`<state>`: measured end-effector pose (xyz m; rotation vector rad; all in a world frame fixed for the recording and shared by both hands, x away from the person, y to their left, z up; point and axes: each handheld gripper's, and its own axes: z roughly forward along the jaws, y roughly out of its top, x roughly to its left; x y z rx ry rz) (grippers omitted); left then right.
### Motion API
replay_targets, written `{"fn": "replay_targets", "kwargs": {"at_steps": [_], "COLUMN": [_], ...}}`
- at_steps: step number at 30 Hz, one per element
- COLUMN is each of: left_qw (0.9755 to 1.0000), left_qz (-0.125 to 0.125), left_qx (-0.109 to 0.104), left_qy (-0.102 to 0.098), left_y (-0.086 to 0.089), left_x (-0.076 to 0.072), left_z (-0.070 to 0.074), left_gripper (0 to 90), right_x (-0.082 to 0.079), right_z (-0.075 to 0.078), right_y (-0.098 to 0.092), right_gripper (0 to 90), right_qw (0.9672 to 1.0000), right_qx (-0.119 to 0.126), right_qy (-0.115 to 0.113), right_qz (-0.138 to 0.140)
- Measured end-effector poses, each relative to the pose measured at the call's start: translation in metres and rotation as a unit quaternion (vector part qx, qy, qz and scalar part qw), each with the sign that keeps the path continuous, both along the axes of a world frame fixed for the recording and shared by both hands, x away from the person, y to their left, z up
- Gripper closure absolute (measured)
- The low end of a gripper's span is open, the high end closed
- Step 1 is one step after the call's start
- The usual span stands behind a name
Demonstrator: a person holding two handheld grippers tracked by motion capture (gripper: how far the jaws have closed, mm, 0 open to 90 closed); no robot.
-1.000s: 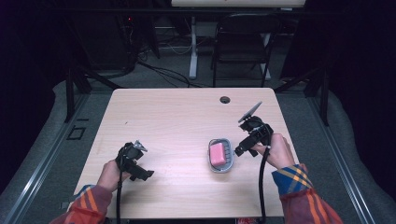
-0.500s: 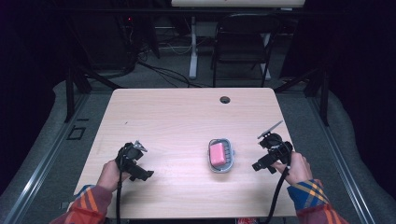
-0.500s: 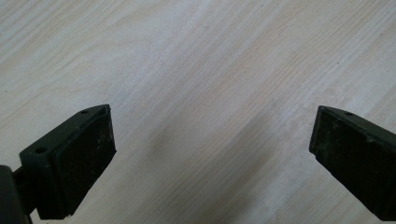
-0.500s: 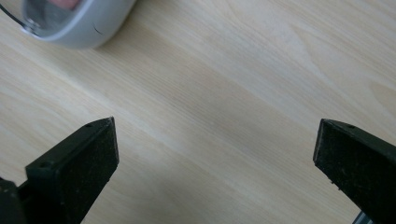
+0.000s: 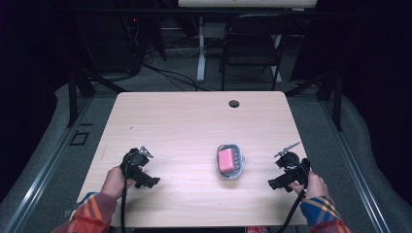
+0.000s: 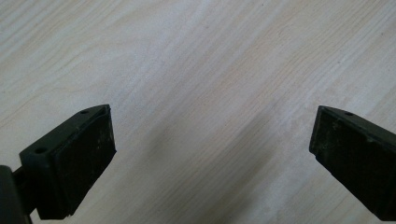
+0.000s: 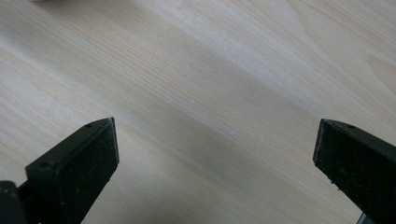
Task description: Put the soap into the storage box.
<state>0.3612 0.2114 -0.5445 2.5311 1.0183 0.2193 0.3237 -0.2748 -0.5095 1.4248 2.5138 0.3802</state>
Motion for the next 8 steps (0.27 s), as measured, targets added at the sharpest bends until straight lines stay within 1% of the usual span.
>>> {"fn": "replay_targets", "kwargs": {"at_steps": [1,2,4,5,6,7,8], "left_qw": [1.0000,1.0000,1.0000,1.0000,1.0000,1.0000,1.0000], "left_qz": [-0.001,-0.001,-0.002,-0.002,-0.002,-0.003,-0.003], "left_qx": [0.000,0.000,-0.001,0.000,-0.002,-0.001,-0.001], "left_qy": [0.000,0.000,-0.001,-0.001,-0.001,-0.002,-0.002], "left_y": [0.0000,0.0000,0.0001,0.0001,0.0001,-0.0002,-0.0002], "left_x": [0.0000,0.0000,0.0000,0.0000,-0.0002,-0.0003,-0.0003], "left_z": [0.0000,0.0000,0.0000,0.0002,0.0002,0.0004,0.0004], "left_gripper": [0.2,0.2,0.2,0.2,0.2,0.2,0.2], "right_x": [0.0004,0.0004,0.0015,0.0012,0.0007,0.0003,-0.0002], "right_z": [-0.0007,-0.0018,-0.0035,-0.0044,-0.0049,-0.0055,-0.0057], "right_y": [0.0005,0.0012,0.0010,0.0013,0.0017,0.0023,0.0033], "right_gripper": [0.0,0.0,0.0,0.0,0.0,0.0,0.0], "right_qw": [1.0000,1.0000,0.9998,0.9997,0.9997,0.9996,0.9997], "right_qx": [-0.003,-0.003,-0.017,-0.022,-0.022,-0.027,-0.022], "right_qy": [0.001,0.000,0.007,0.005,0.006,0.004,0.001], "right_qz": [0.004,0.002,-0.002,-0.003,-0.001,0.000,0.003]}}
